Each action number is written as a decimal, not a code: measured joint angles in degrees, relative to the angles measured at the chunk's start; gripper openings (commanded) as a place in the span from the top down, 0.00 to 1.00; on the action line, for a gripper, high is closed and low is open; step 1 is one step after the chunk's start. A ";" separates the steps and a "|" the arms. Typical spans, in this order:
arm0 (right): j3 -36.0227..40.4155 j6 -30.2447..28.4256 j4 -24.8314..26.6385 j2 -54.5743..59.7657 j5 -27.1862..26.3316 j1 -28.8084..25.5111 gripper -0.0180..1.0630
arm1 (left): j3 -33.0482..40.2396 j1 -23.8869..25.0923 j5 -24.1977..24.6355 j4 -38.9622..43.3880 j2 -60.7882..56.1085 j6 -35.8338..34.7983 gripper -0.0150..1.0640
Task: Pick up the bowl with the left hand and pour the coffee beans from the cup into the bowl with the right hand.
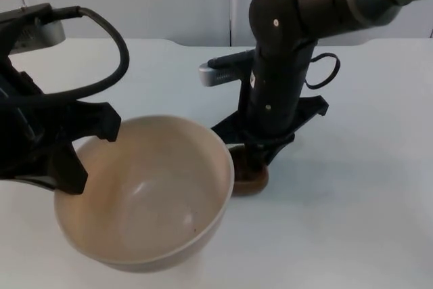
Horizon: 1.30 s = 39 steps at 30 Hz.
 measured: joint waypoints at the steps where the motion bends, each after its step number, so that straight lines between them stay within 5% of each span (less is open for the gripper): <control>1: 0.00 0.00 0.00 0.00 0.00 0.00 0.98 | 0.00 0.00 0.00 0.00 0.00 0.00 0.99; 27: 0.00 -10.81 -1.88 -22.17 19.21 -4.06 0.98 | 0.00 0.00 -1.26 1.62 0.00 0.00 0.99; 39: 0.00 -12.24 -2.93 -31.58 19.91 -4.06 0.98 | 0.00 0.00 -1.04 1.62 0.00 0.12 0.99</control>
